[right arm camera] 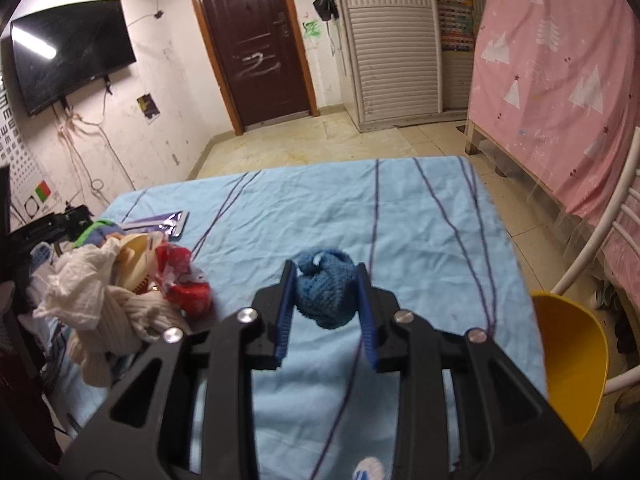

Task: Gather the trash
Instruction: 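Carry the blue ball and black bag to the yellow bucket and release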

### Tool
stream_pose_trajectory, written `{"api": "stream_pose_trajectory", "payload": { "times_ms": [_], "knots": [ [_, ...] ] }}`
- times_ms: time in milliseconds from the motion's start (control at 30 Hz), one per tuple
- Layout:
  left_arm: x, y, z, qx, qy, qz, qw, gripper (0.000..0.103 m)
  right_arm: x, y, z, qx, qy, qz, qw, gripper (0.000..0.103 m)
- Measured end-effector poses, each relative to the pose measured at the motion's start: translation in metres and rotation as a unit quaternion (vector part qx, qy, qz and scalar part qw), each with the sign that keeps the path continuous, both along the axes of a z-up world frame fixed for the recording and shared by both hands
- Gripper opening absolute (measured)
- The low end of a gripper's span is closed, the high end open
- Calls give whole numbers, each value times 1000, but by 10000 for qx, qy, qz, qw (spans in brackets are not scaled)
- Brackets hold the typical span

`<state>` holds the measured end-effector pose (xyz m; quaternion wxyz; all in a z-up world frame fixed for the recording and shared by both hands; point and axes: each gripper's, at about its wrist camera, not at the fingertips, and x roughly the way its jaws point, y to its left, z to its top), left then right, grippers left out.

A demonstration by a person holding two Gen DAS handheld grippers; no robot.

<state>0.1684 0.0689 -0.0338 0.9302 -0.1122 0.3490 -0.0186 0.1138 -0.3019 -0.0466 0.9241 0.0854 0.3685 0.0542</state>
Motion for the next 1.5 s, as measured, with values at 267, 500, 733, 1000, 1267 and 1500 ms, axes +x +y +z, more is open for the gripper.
{"api": "stream_pose_trajectory", "payload": {
  "times_ms": [267, 500, 733, 1000, 1267, 1500],
  "knots": [
    [-31, -48, 54, 60, -600, -451, 9972, 30, -19, -29, 10, 197, -266, -184, 9993, 28],
    [-48, -123, 76, 114, -858, -1049, 9907, 30, -38, -63, 13, 284, -418, -460, 9977, 28],
    [-61, -201, 77, 148, -882, -1697, 9814, 30, -58, -105, 10, 357, -480, -863, 9945, 28],
    [-67, -289, 61, 205, -611, -2445, 9675, 30, -73, -155, 4, 353, -549, -1312, 9892, 28],
    [-67, -375, 40, 300, -321, -2995, 9531, 30, -81, -200, -13, 585, -496, -1645, 9834, 28],
    [-63, -441, 19, 285, -61, -3282, 9442, 31, -85, -223, -31, 819, -475, -1846, 9782, 28]
  ]
}}
